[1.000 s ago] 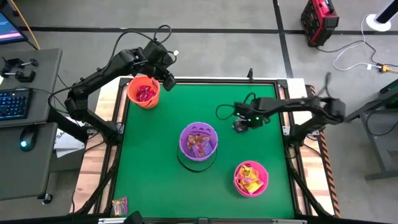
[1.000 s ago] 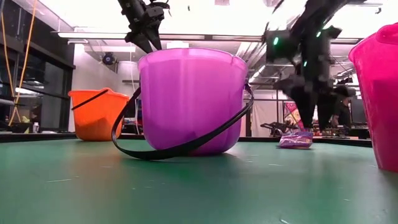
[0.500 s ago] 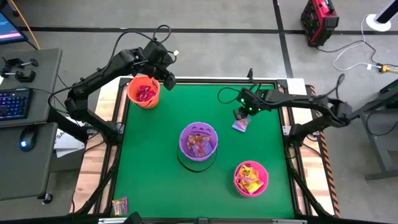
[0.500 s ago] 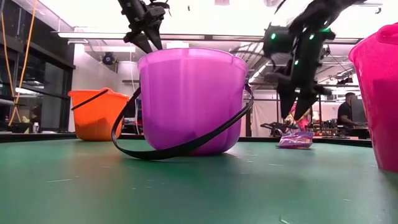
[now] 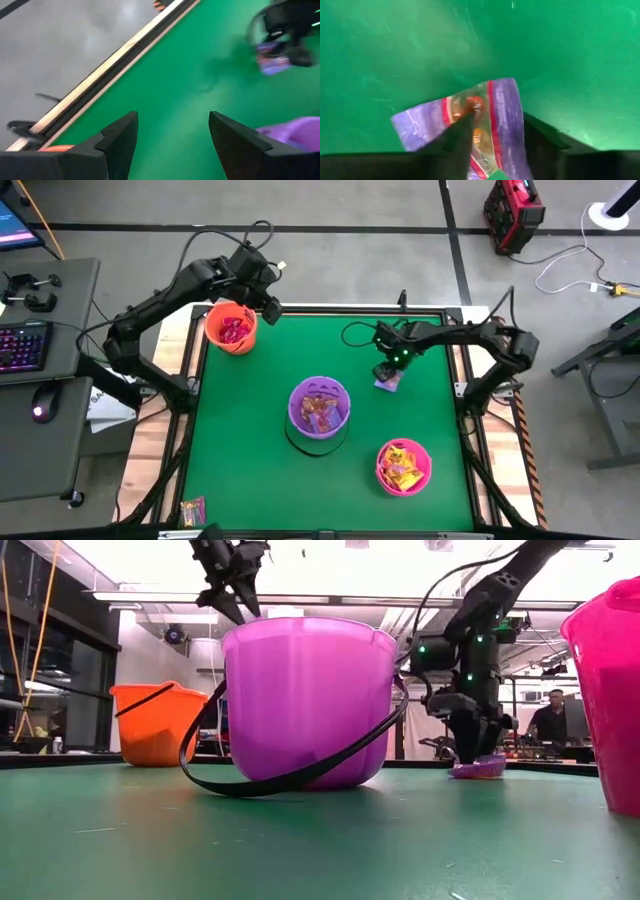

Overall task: Sort candy by brand, put in halloween buckets
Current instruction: Put the violet candy into the violet bucket

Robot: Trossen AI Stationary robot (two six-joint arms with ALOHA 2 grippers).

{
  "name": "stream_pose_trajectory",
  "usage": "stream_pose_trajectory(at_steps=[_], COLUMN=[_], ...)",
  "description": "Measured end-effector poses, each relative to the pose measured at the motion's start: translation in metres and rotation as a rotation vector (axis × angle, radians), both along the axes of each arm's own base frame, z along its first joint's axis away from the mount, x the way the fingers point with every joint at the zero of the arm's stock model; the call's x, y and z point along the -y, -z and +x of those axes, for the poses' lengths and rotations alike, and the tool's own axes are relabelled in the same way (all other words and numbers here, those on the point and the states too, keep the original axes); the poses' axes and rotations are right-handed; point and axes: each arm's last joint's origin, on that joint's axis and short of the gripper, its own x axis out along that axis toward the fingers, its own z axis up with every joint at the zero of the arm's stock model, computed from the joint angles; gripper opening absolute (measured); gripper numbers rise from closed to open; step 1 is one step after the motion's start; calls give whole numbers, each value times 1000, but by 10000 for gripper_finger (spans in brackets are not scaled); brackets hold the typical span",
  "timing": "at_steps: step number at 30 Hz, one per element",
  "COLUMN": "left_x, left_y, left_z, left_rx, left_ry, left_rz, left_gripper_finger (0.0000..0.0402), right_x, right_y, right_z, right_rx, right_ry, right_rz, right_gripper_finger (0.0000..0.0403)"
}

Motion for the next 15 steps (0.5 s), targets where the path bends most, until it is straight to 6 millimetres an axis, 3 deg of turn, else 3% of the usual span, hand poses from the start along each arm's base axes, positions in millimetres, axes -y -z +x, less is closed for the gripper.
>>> stream_pose_trajectory(at_steps=[2,4,5,9,12,15], left_x=[4,10,14,35,54,72], left_y=[-14,-36,-47,-80,-93,-99], left_z=[-7,-19,-26,-54,-72,-86], left_rx=[58,125,162,291,352,384], left_ry=[13,12,11,14,48,96], left_rz=[10,52,80,178,201,188], left_gripper_finger=[232,232,232,232,232,232], right_x=[-1,0,1,-1,-11,-28], right_y=[-8,-26,-38,-93,-140,-172], right_z=[2,8,11,28,46,63], right_rx=[18,84,131,392,634,781], right_ry=[-2,-8,-17,-96,-205,-300], right_rz=[-14,-44,-54,-100,-144,-170], right_gripper_finger=[100,32,18,7,5,2])
